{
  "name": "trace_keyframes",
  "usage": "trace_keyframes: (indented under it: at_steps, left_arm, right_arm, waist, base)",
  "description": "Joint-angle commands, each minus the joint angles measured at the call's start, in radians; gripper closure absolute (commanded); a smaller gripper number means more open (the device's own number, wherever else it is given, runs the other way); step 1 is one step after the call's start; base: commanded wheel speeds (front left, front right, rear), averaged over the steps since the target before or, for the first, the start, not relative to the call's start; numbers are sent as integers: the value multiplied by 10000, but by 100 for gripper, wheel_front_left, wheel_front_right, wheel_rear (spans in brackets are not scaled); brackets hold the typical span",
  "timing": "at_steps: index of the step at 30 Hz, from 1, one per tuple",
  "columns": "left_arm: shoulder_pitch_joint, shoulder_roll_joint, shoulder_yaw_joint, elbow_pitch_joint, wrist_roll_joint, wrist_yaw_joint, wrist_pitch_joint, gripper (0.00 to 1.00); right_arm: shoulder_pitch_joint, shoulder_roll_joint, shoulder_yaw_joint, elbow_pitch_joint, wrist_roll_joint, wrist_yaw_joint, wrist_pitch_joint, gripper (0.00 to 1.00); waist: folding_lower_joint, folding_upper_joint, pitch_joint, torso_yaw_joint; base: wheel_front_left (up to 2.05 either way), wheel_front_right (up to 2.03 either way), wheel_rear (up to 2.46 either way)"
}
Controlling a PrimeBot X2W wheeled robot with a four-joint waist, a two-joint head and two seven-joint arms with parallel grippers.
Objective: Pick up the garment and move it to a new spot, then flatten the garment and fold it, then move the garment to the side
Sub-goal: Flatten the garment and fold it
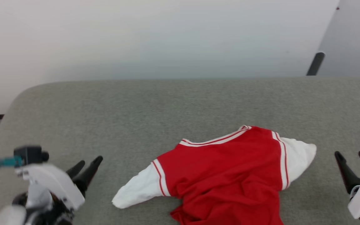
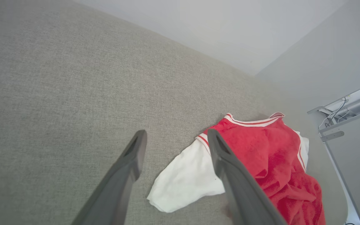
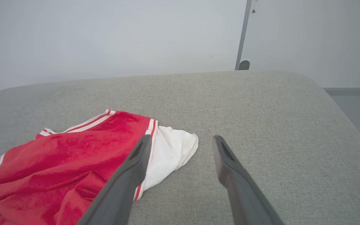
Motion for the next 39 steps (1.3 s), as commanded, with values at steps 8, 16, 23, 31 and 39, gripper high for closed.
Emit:
trace_keyframes:
  at_steps: [8, 16, 23, 31, 39]
  left_arm:
    - [-1273, 488, -458, 162, -657, 1502, 3051, 0]
    - [-1879, 742, -1275, 768, -464, 2357, 4883, 0]
    - [-1949, 1125, -1677, 1142, -174, 2865, 5737, 0]
    - [-2027, 1166, -2016, 1839, -13, 3228, 6279, 0]
    - [-2038, 959, -2262, 2585, 45, 3077, 6215, 0]
  right_arm:
    - [59, 320, 248, -342, 24, -9, -274, 0]
    - [-68, 432, 250, -460, 2, -7, -276, 0]
    - [-156, 466, 192, -496, 59, -9, -299, 0]
    - [-299, 483, 170, -506, 66, -9, -242, 0]
    - [-427, 497, 238, -529, 110, -7, -108, 0]
  waist:
    - [0, -1, 236, -643]
    - [0, -1, 699, -1082]
    - [0, -1, 1048, -1340]
    - [0, -1, 1250, -1424]
    - [0, -1, 1332, -1348]
  base:
    - [0, 0, 0]
    - [0, 0, 0]
    - [0, 0, 0]
    - [0, 0, 0]
    - [0, 0, 0]
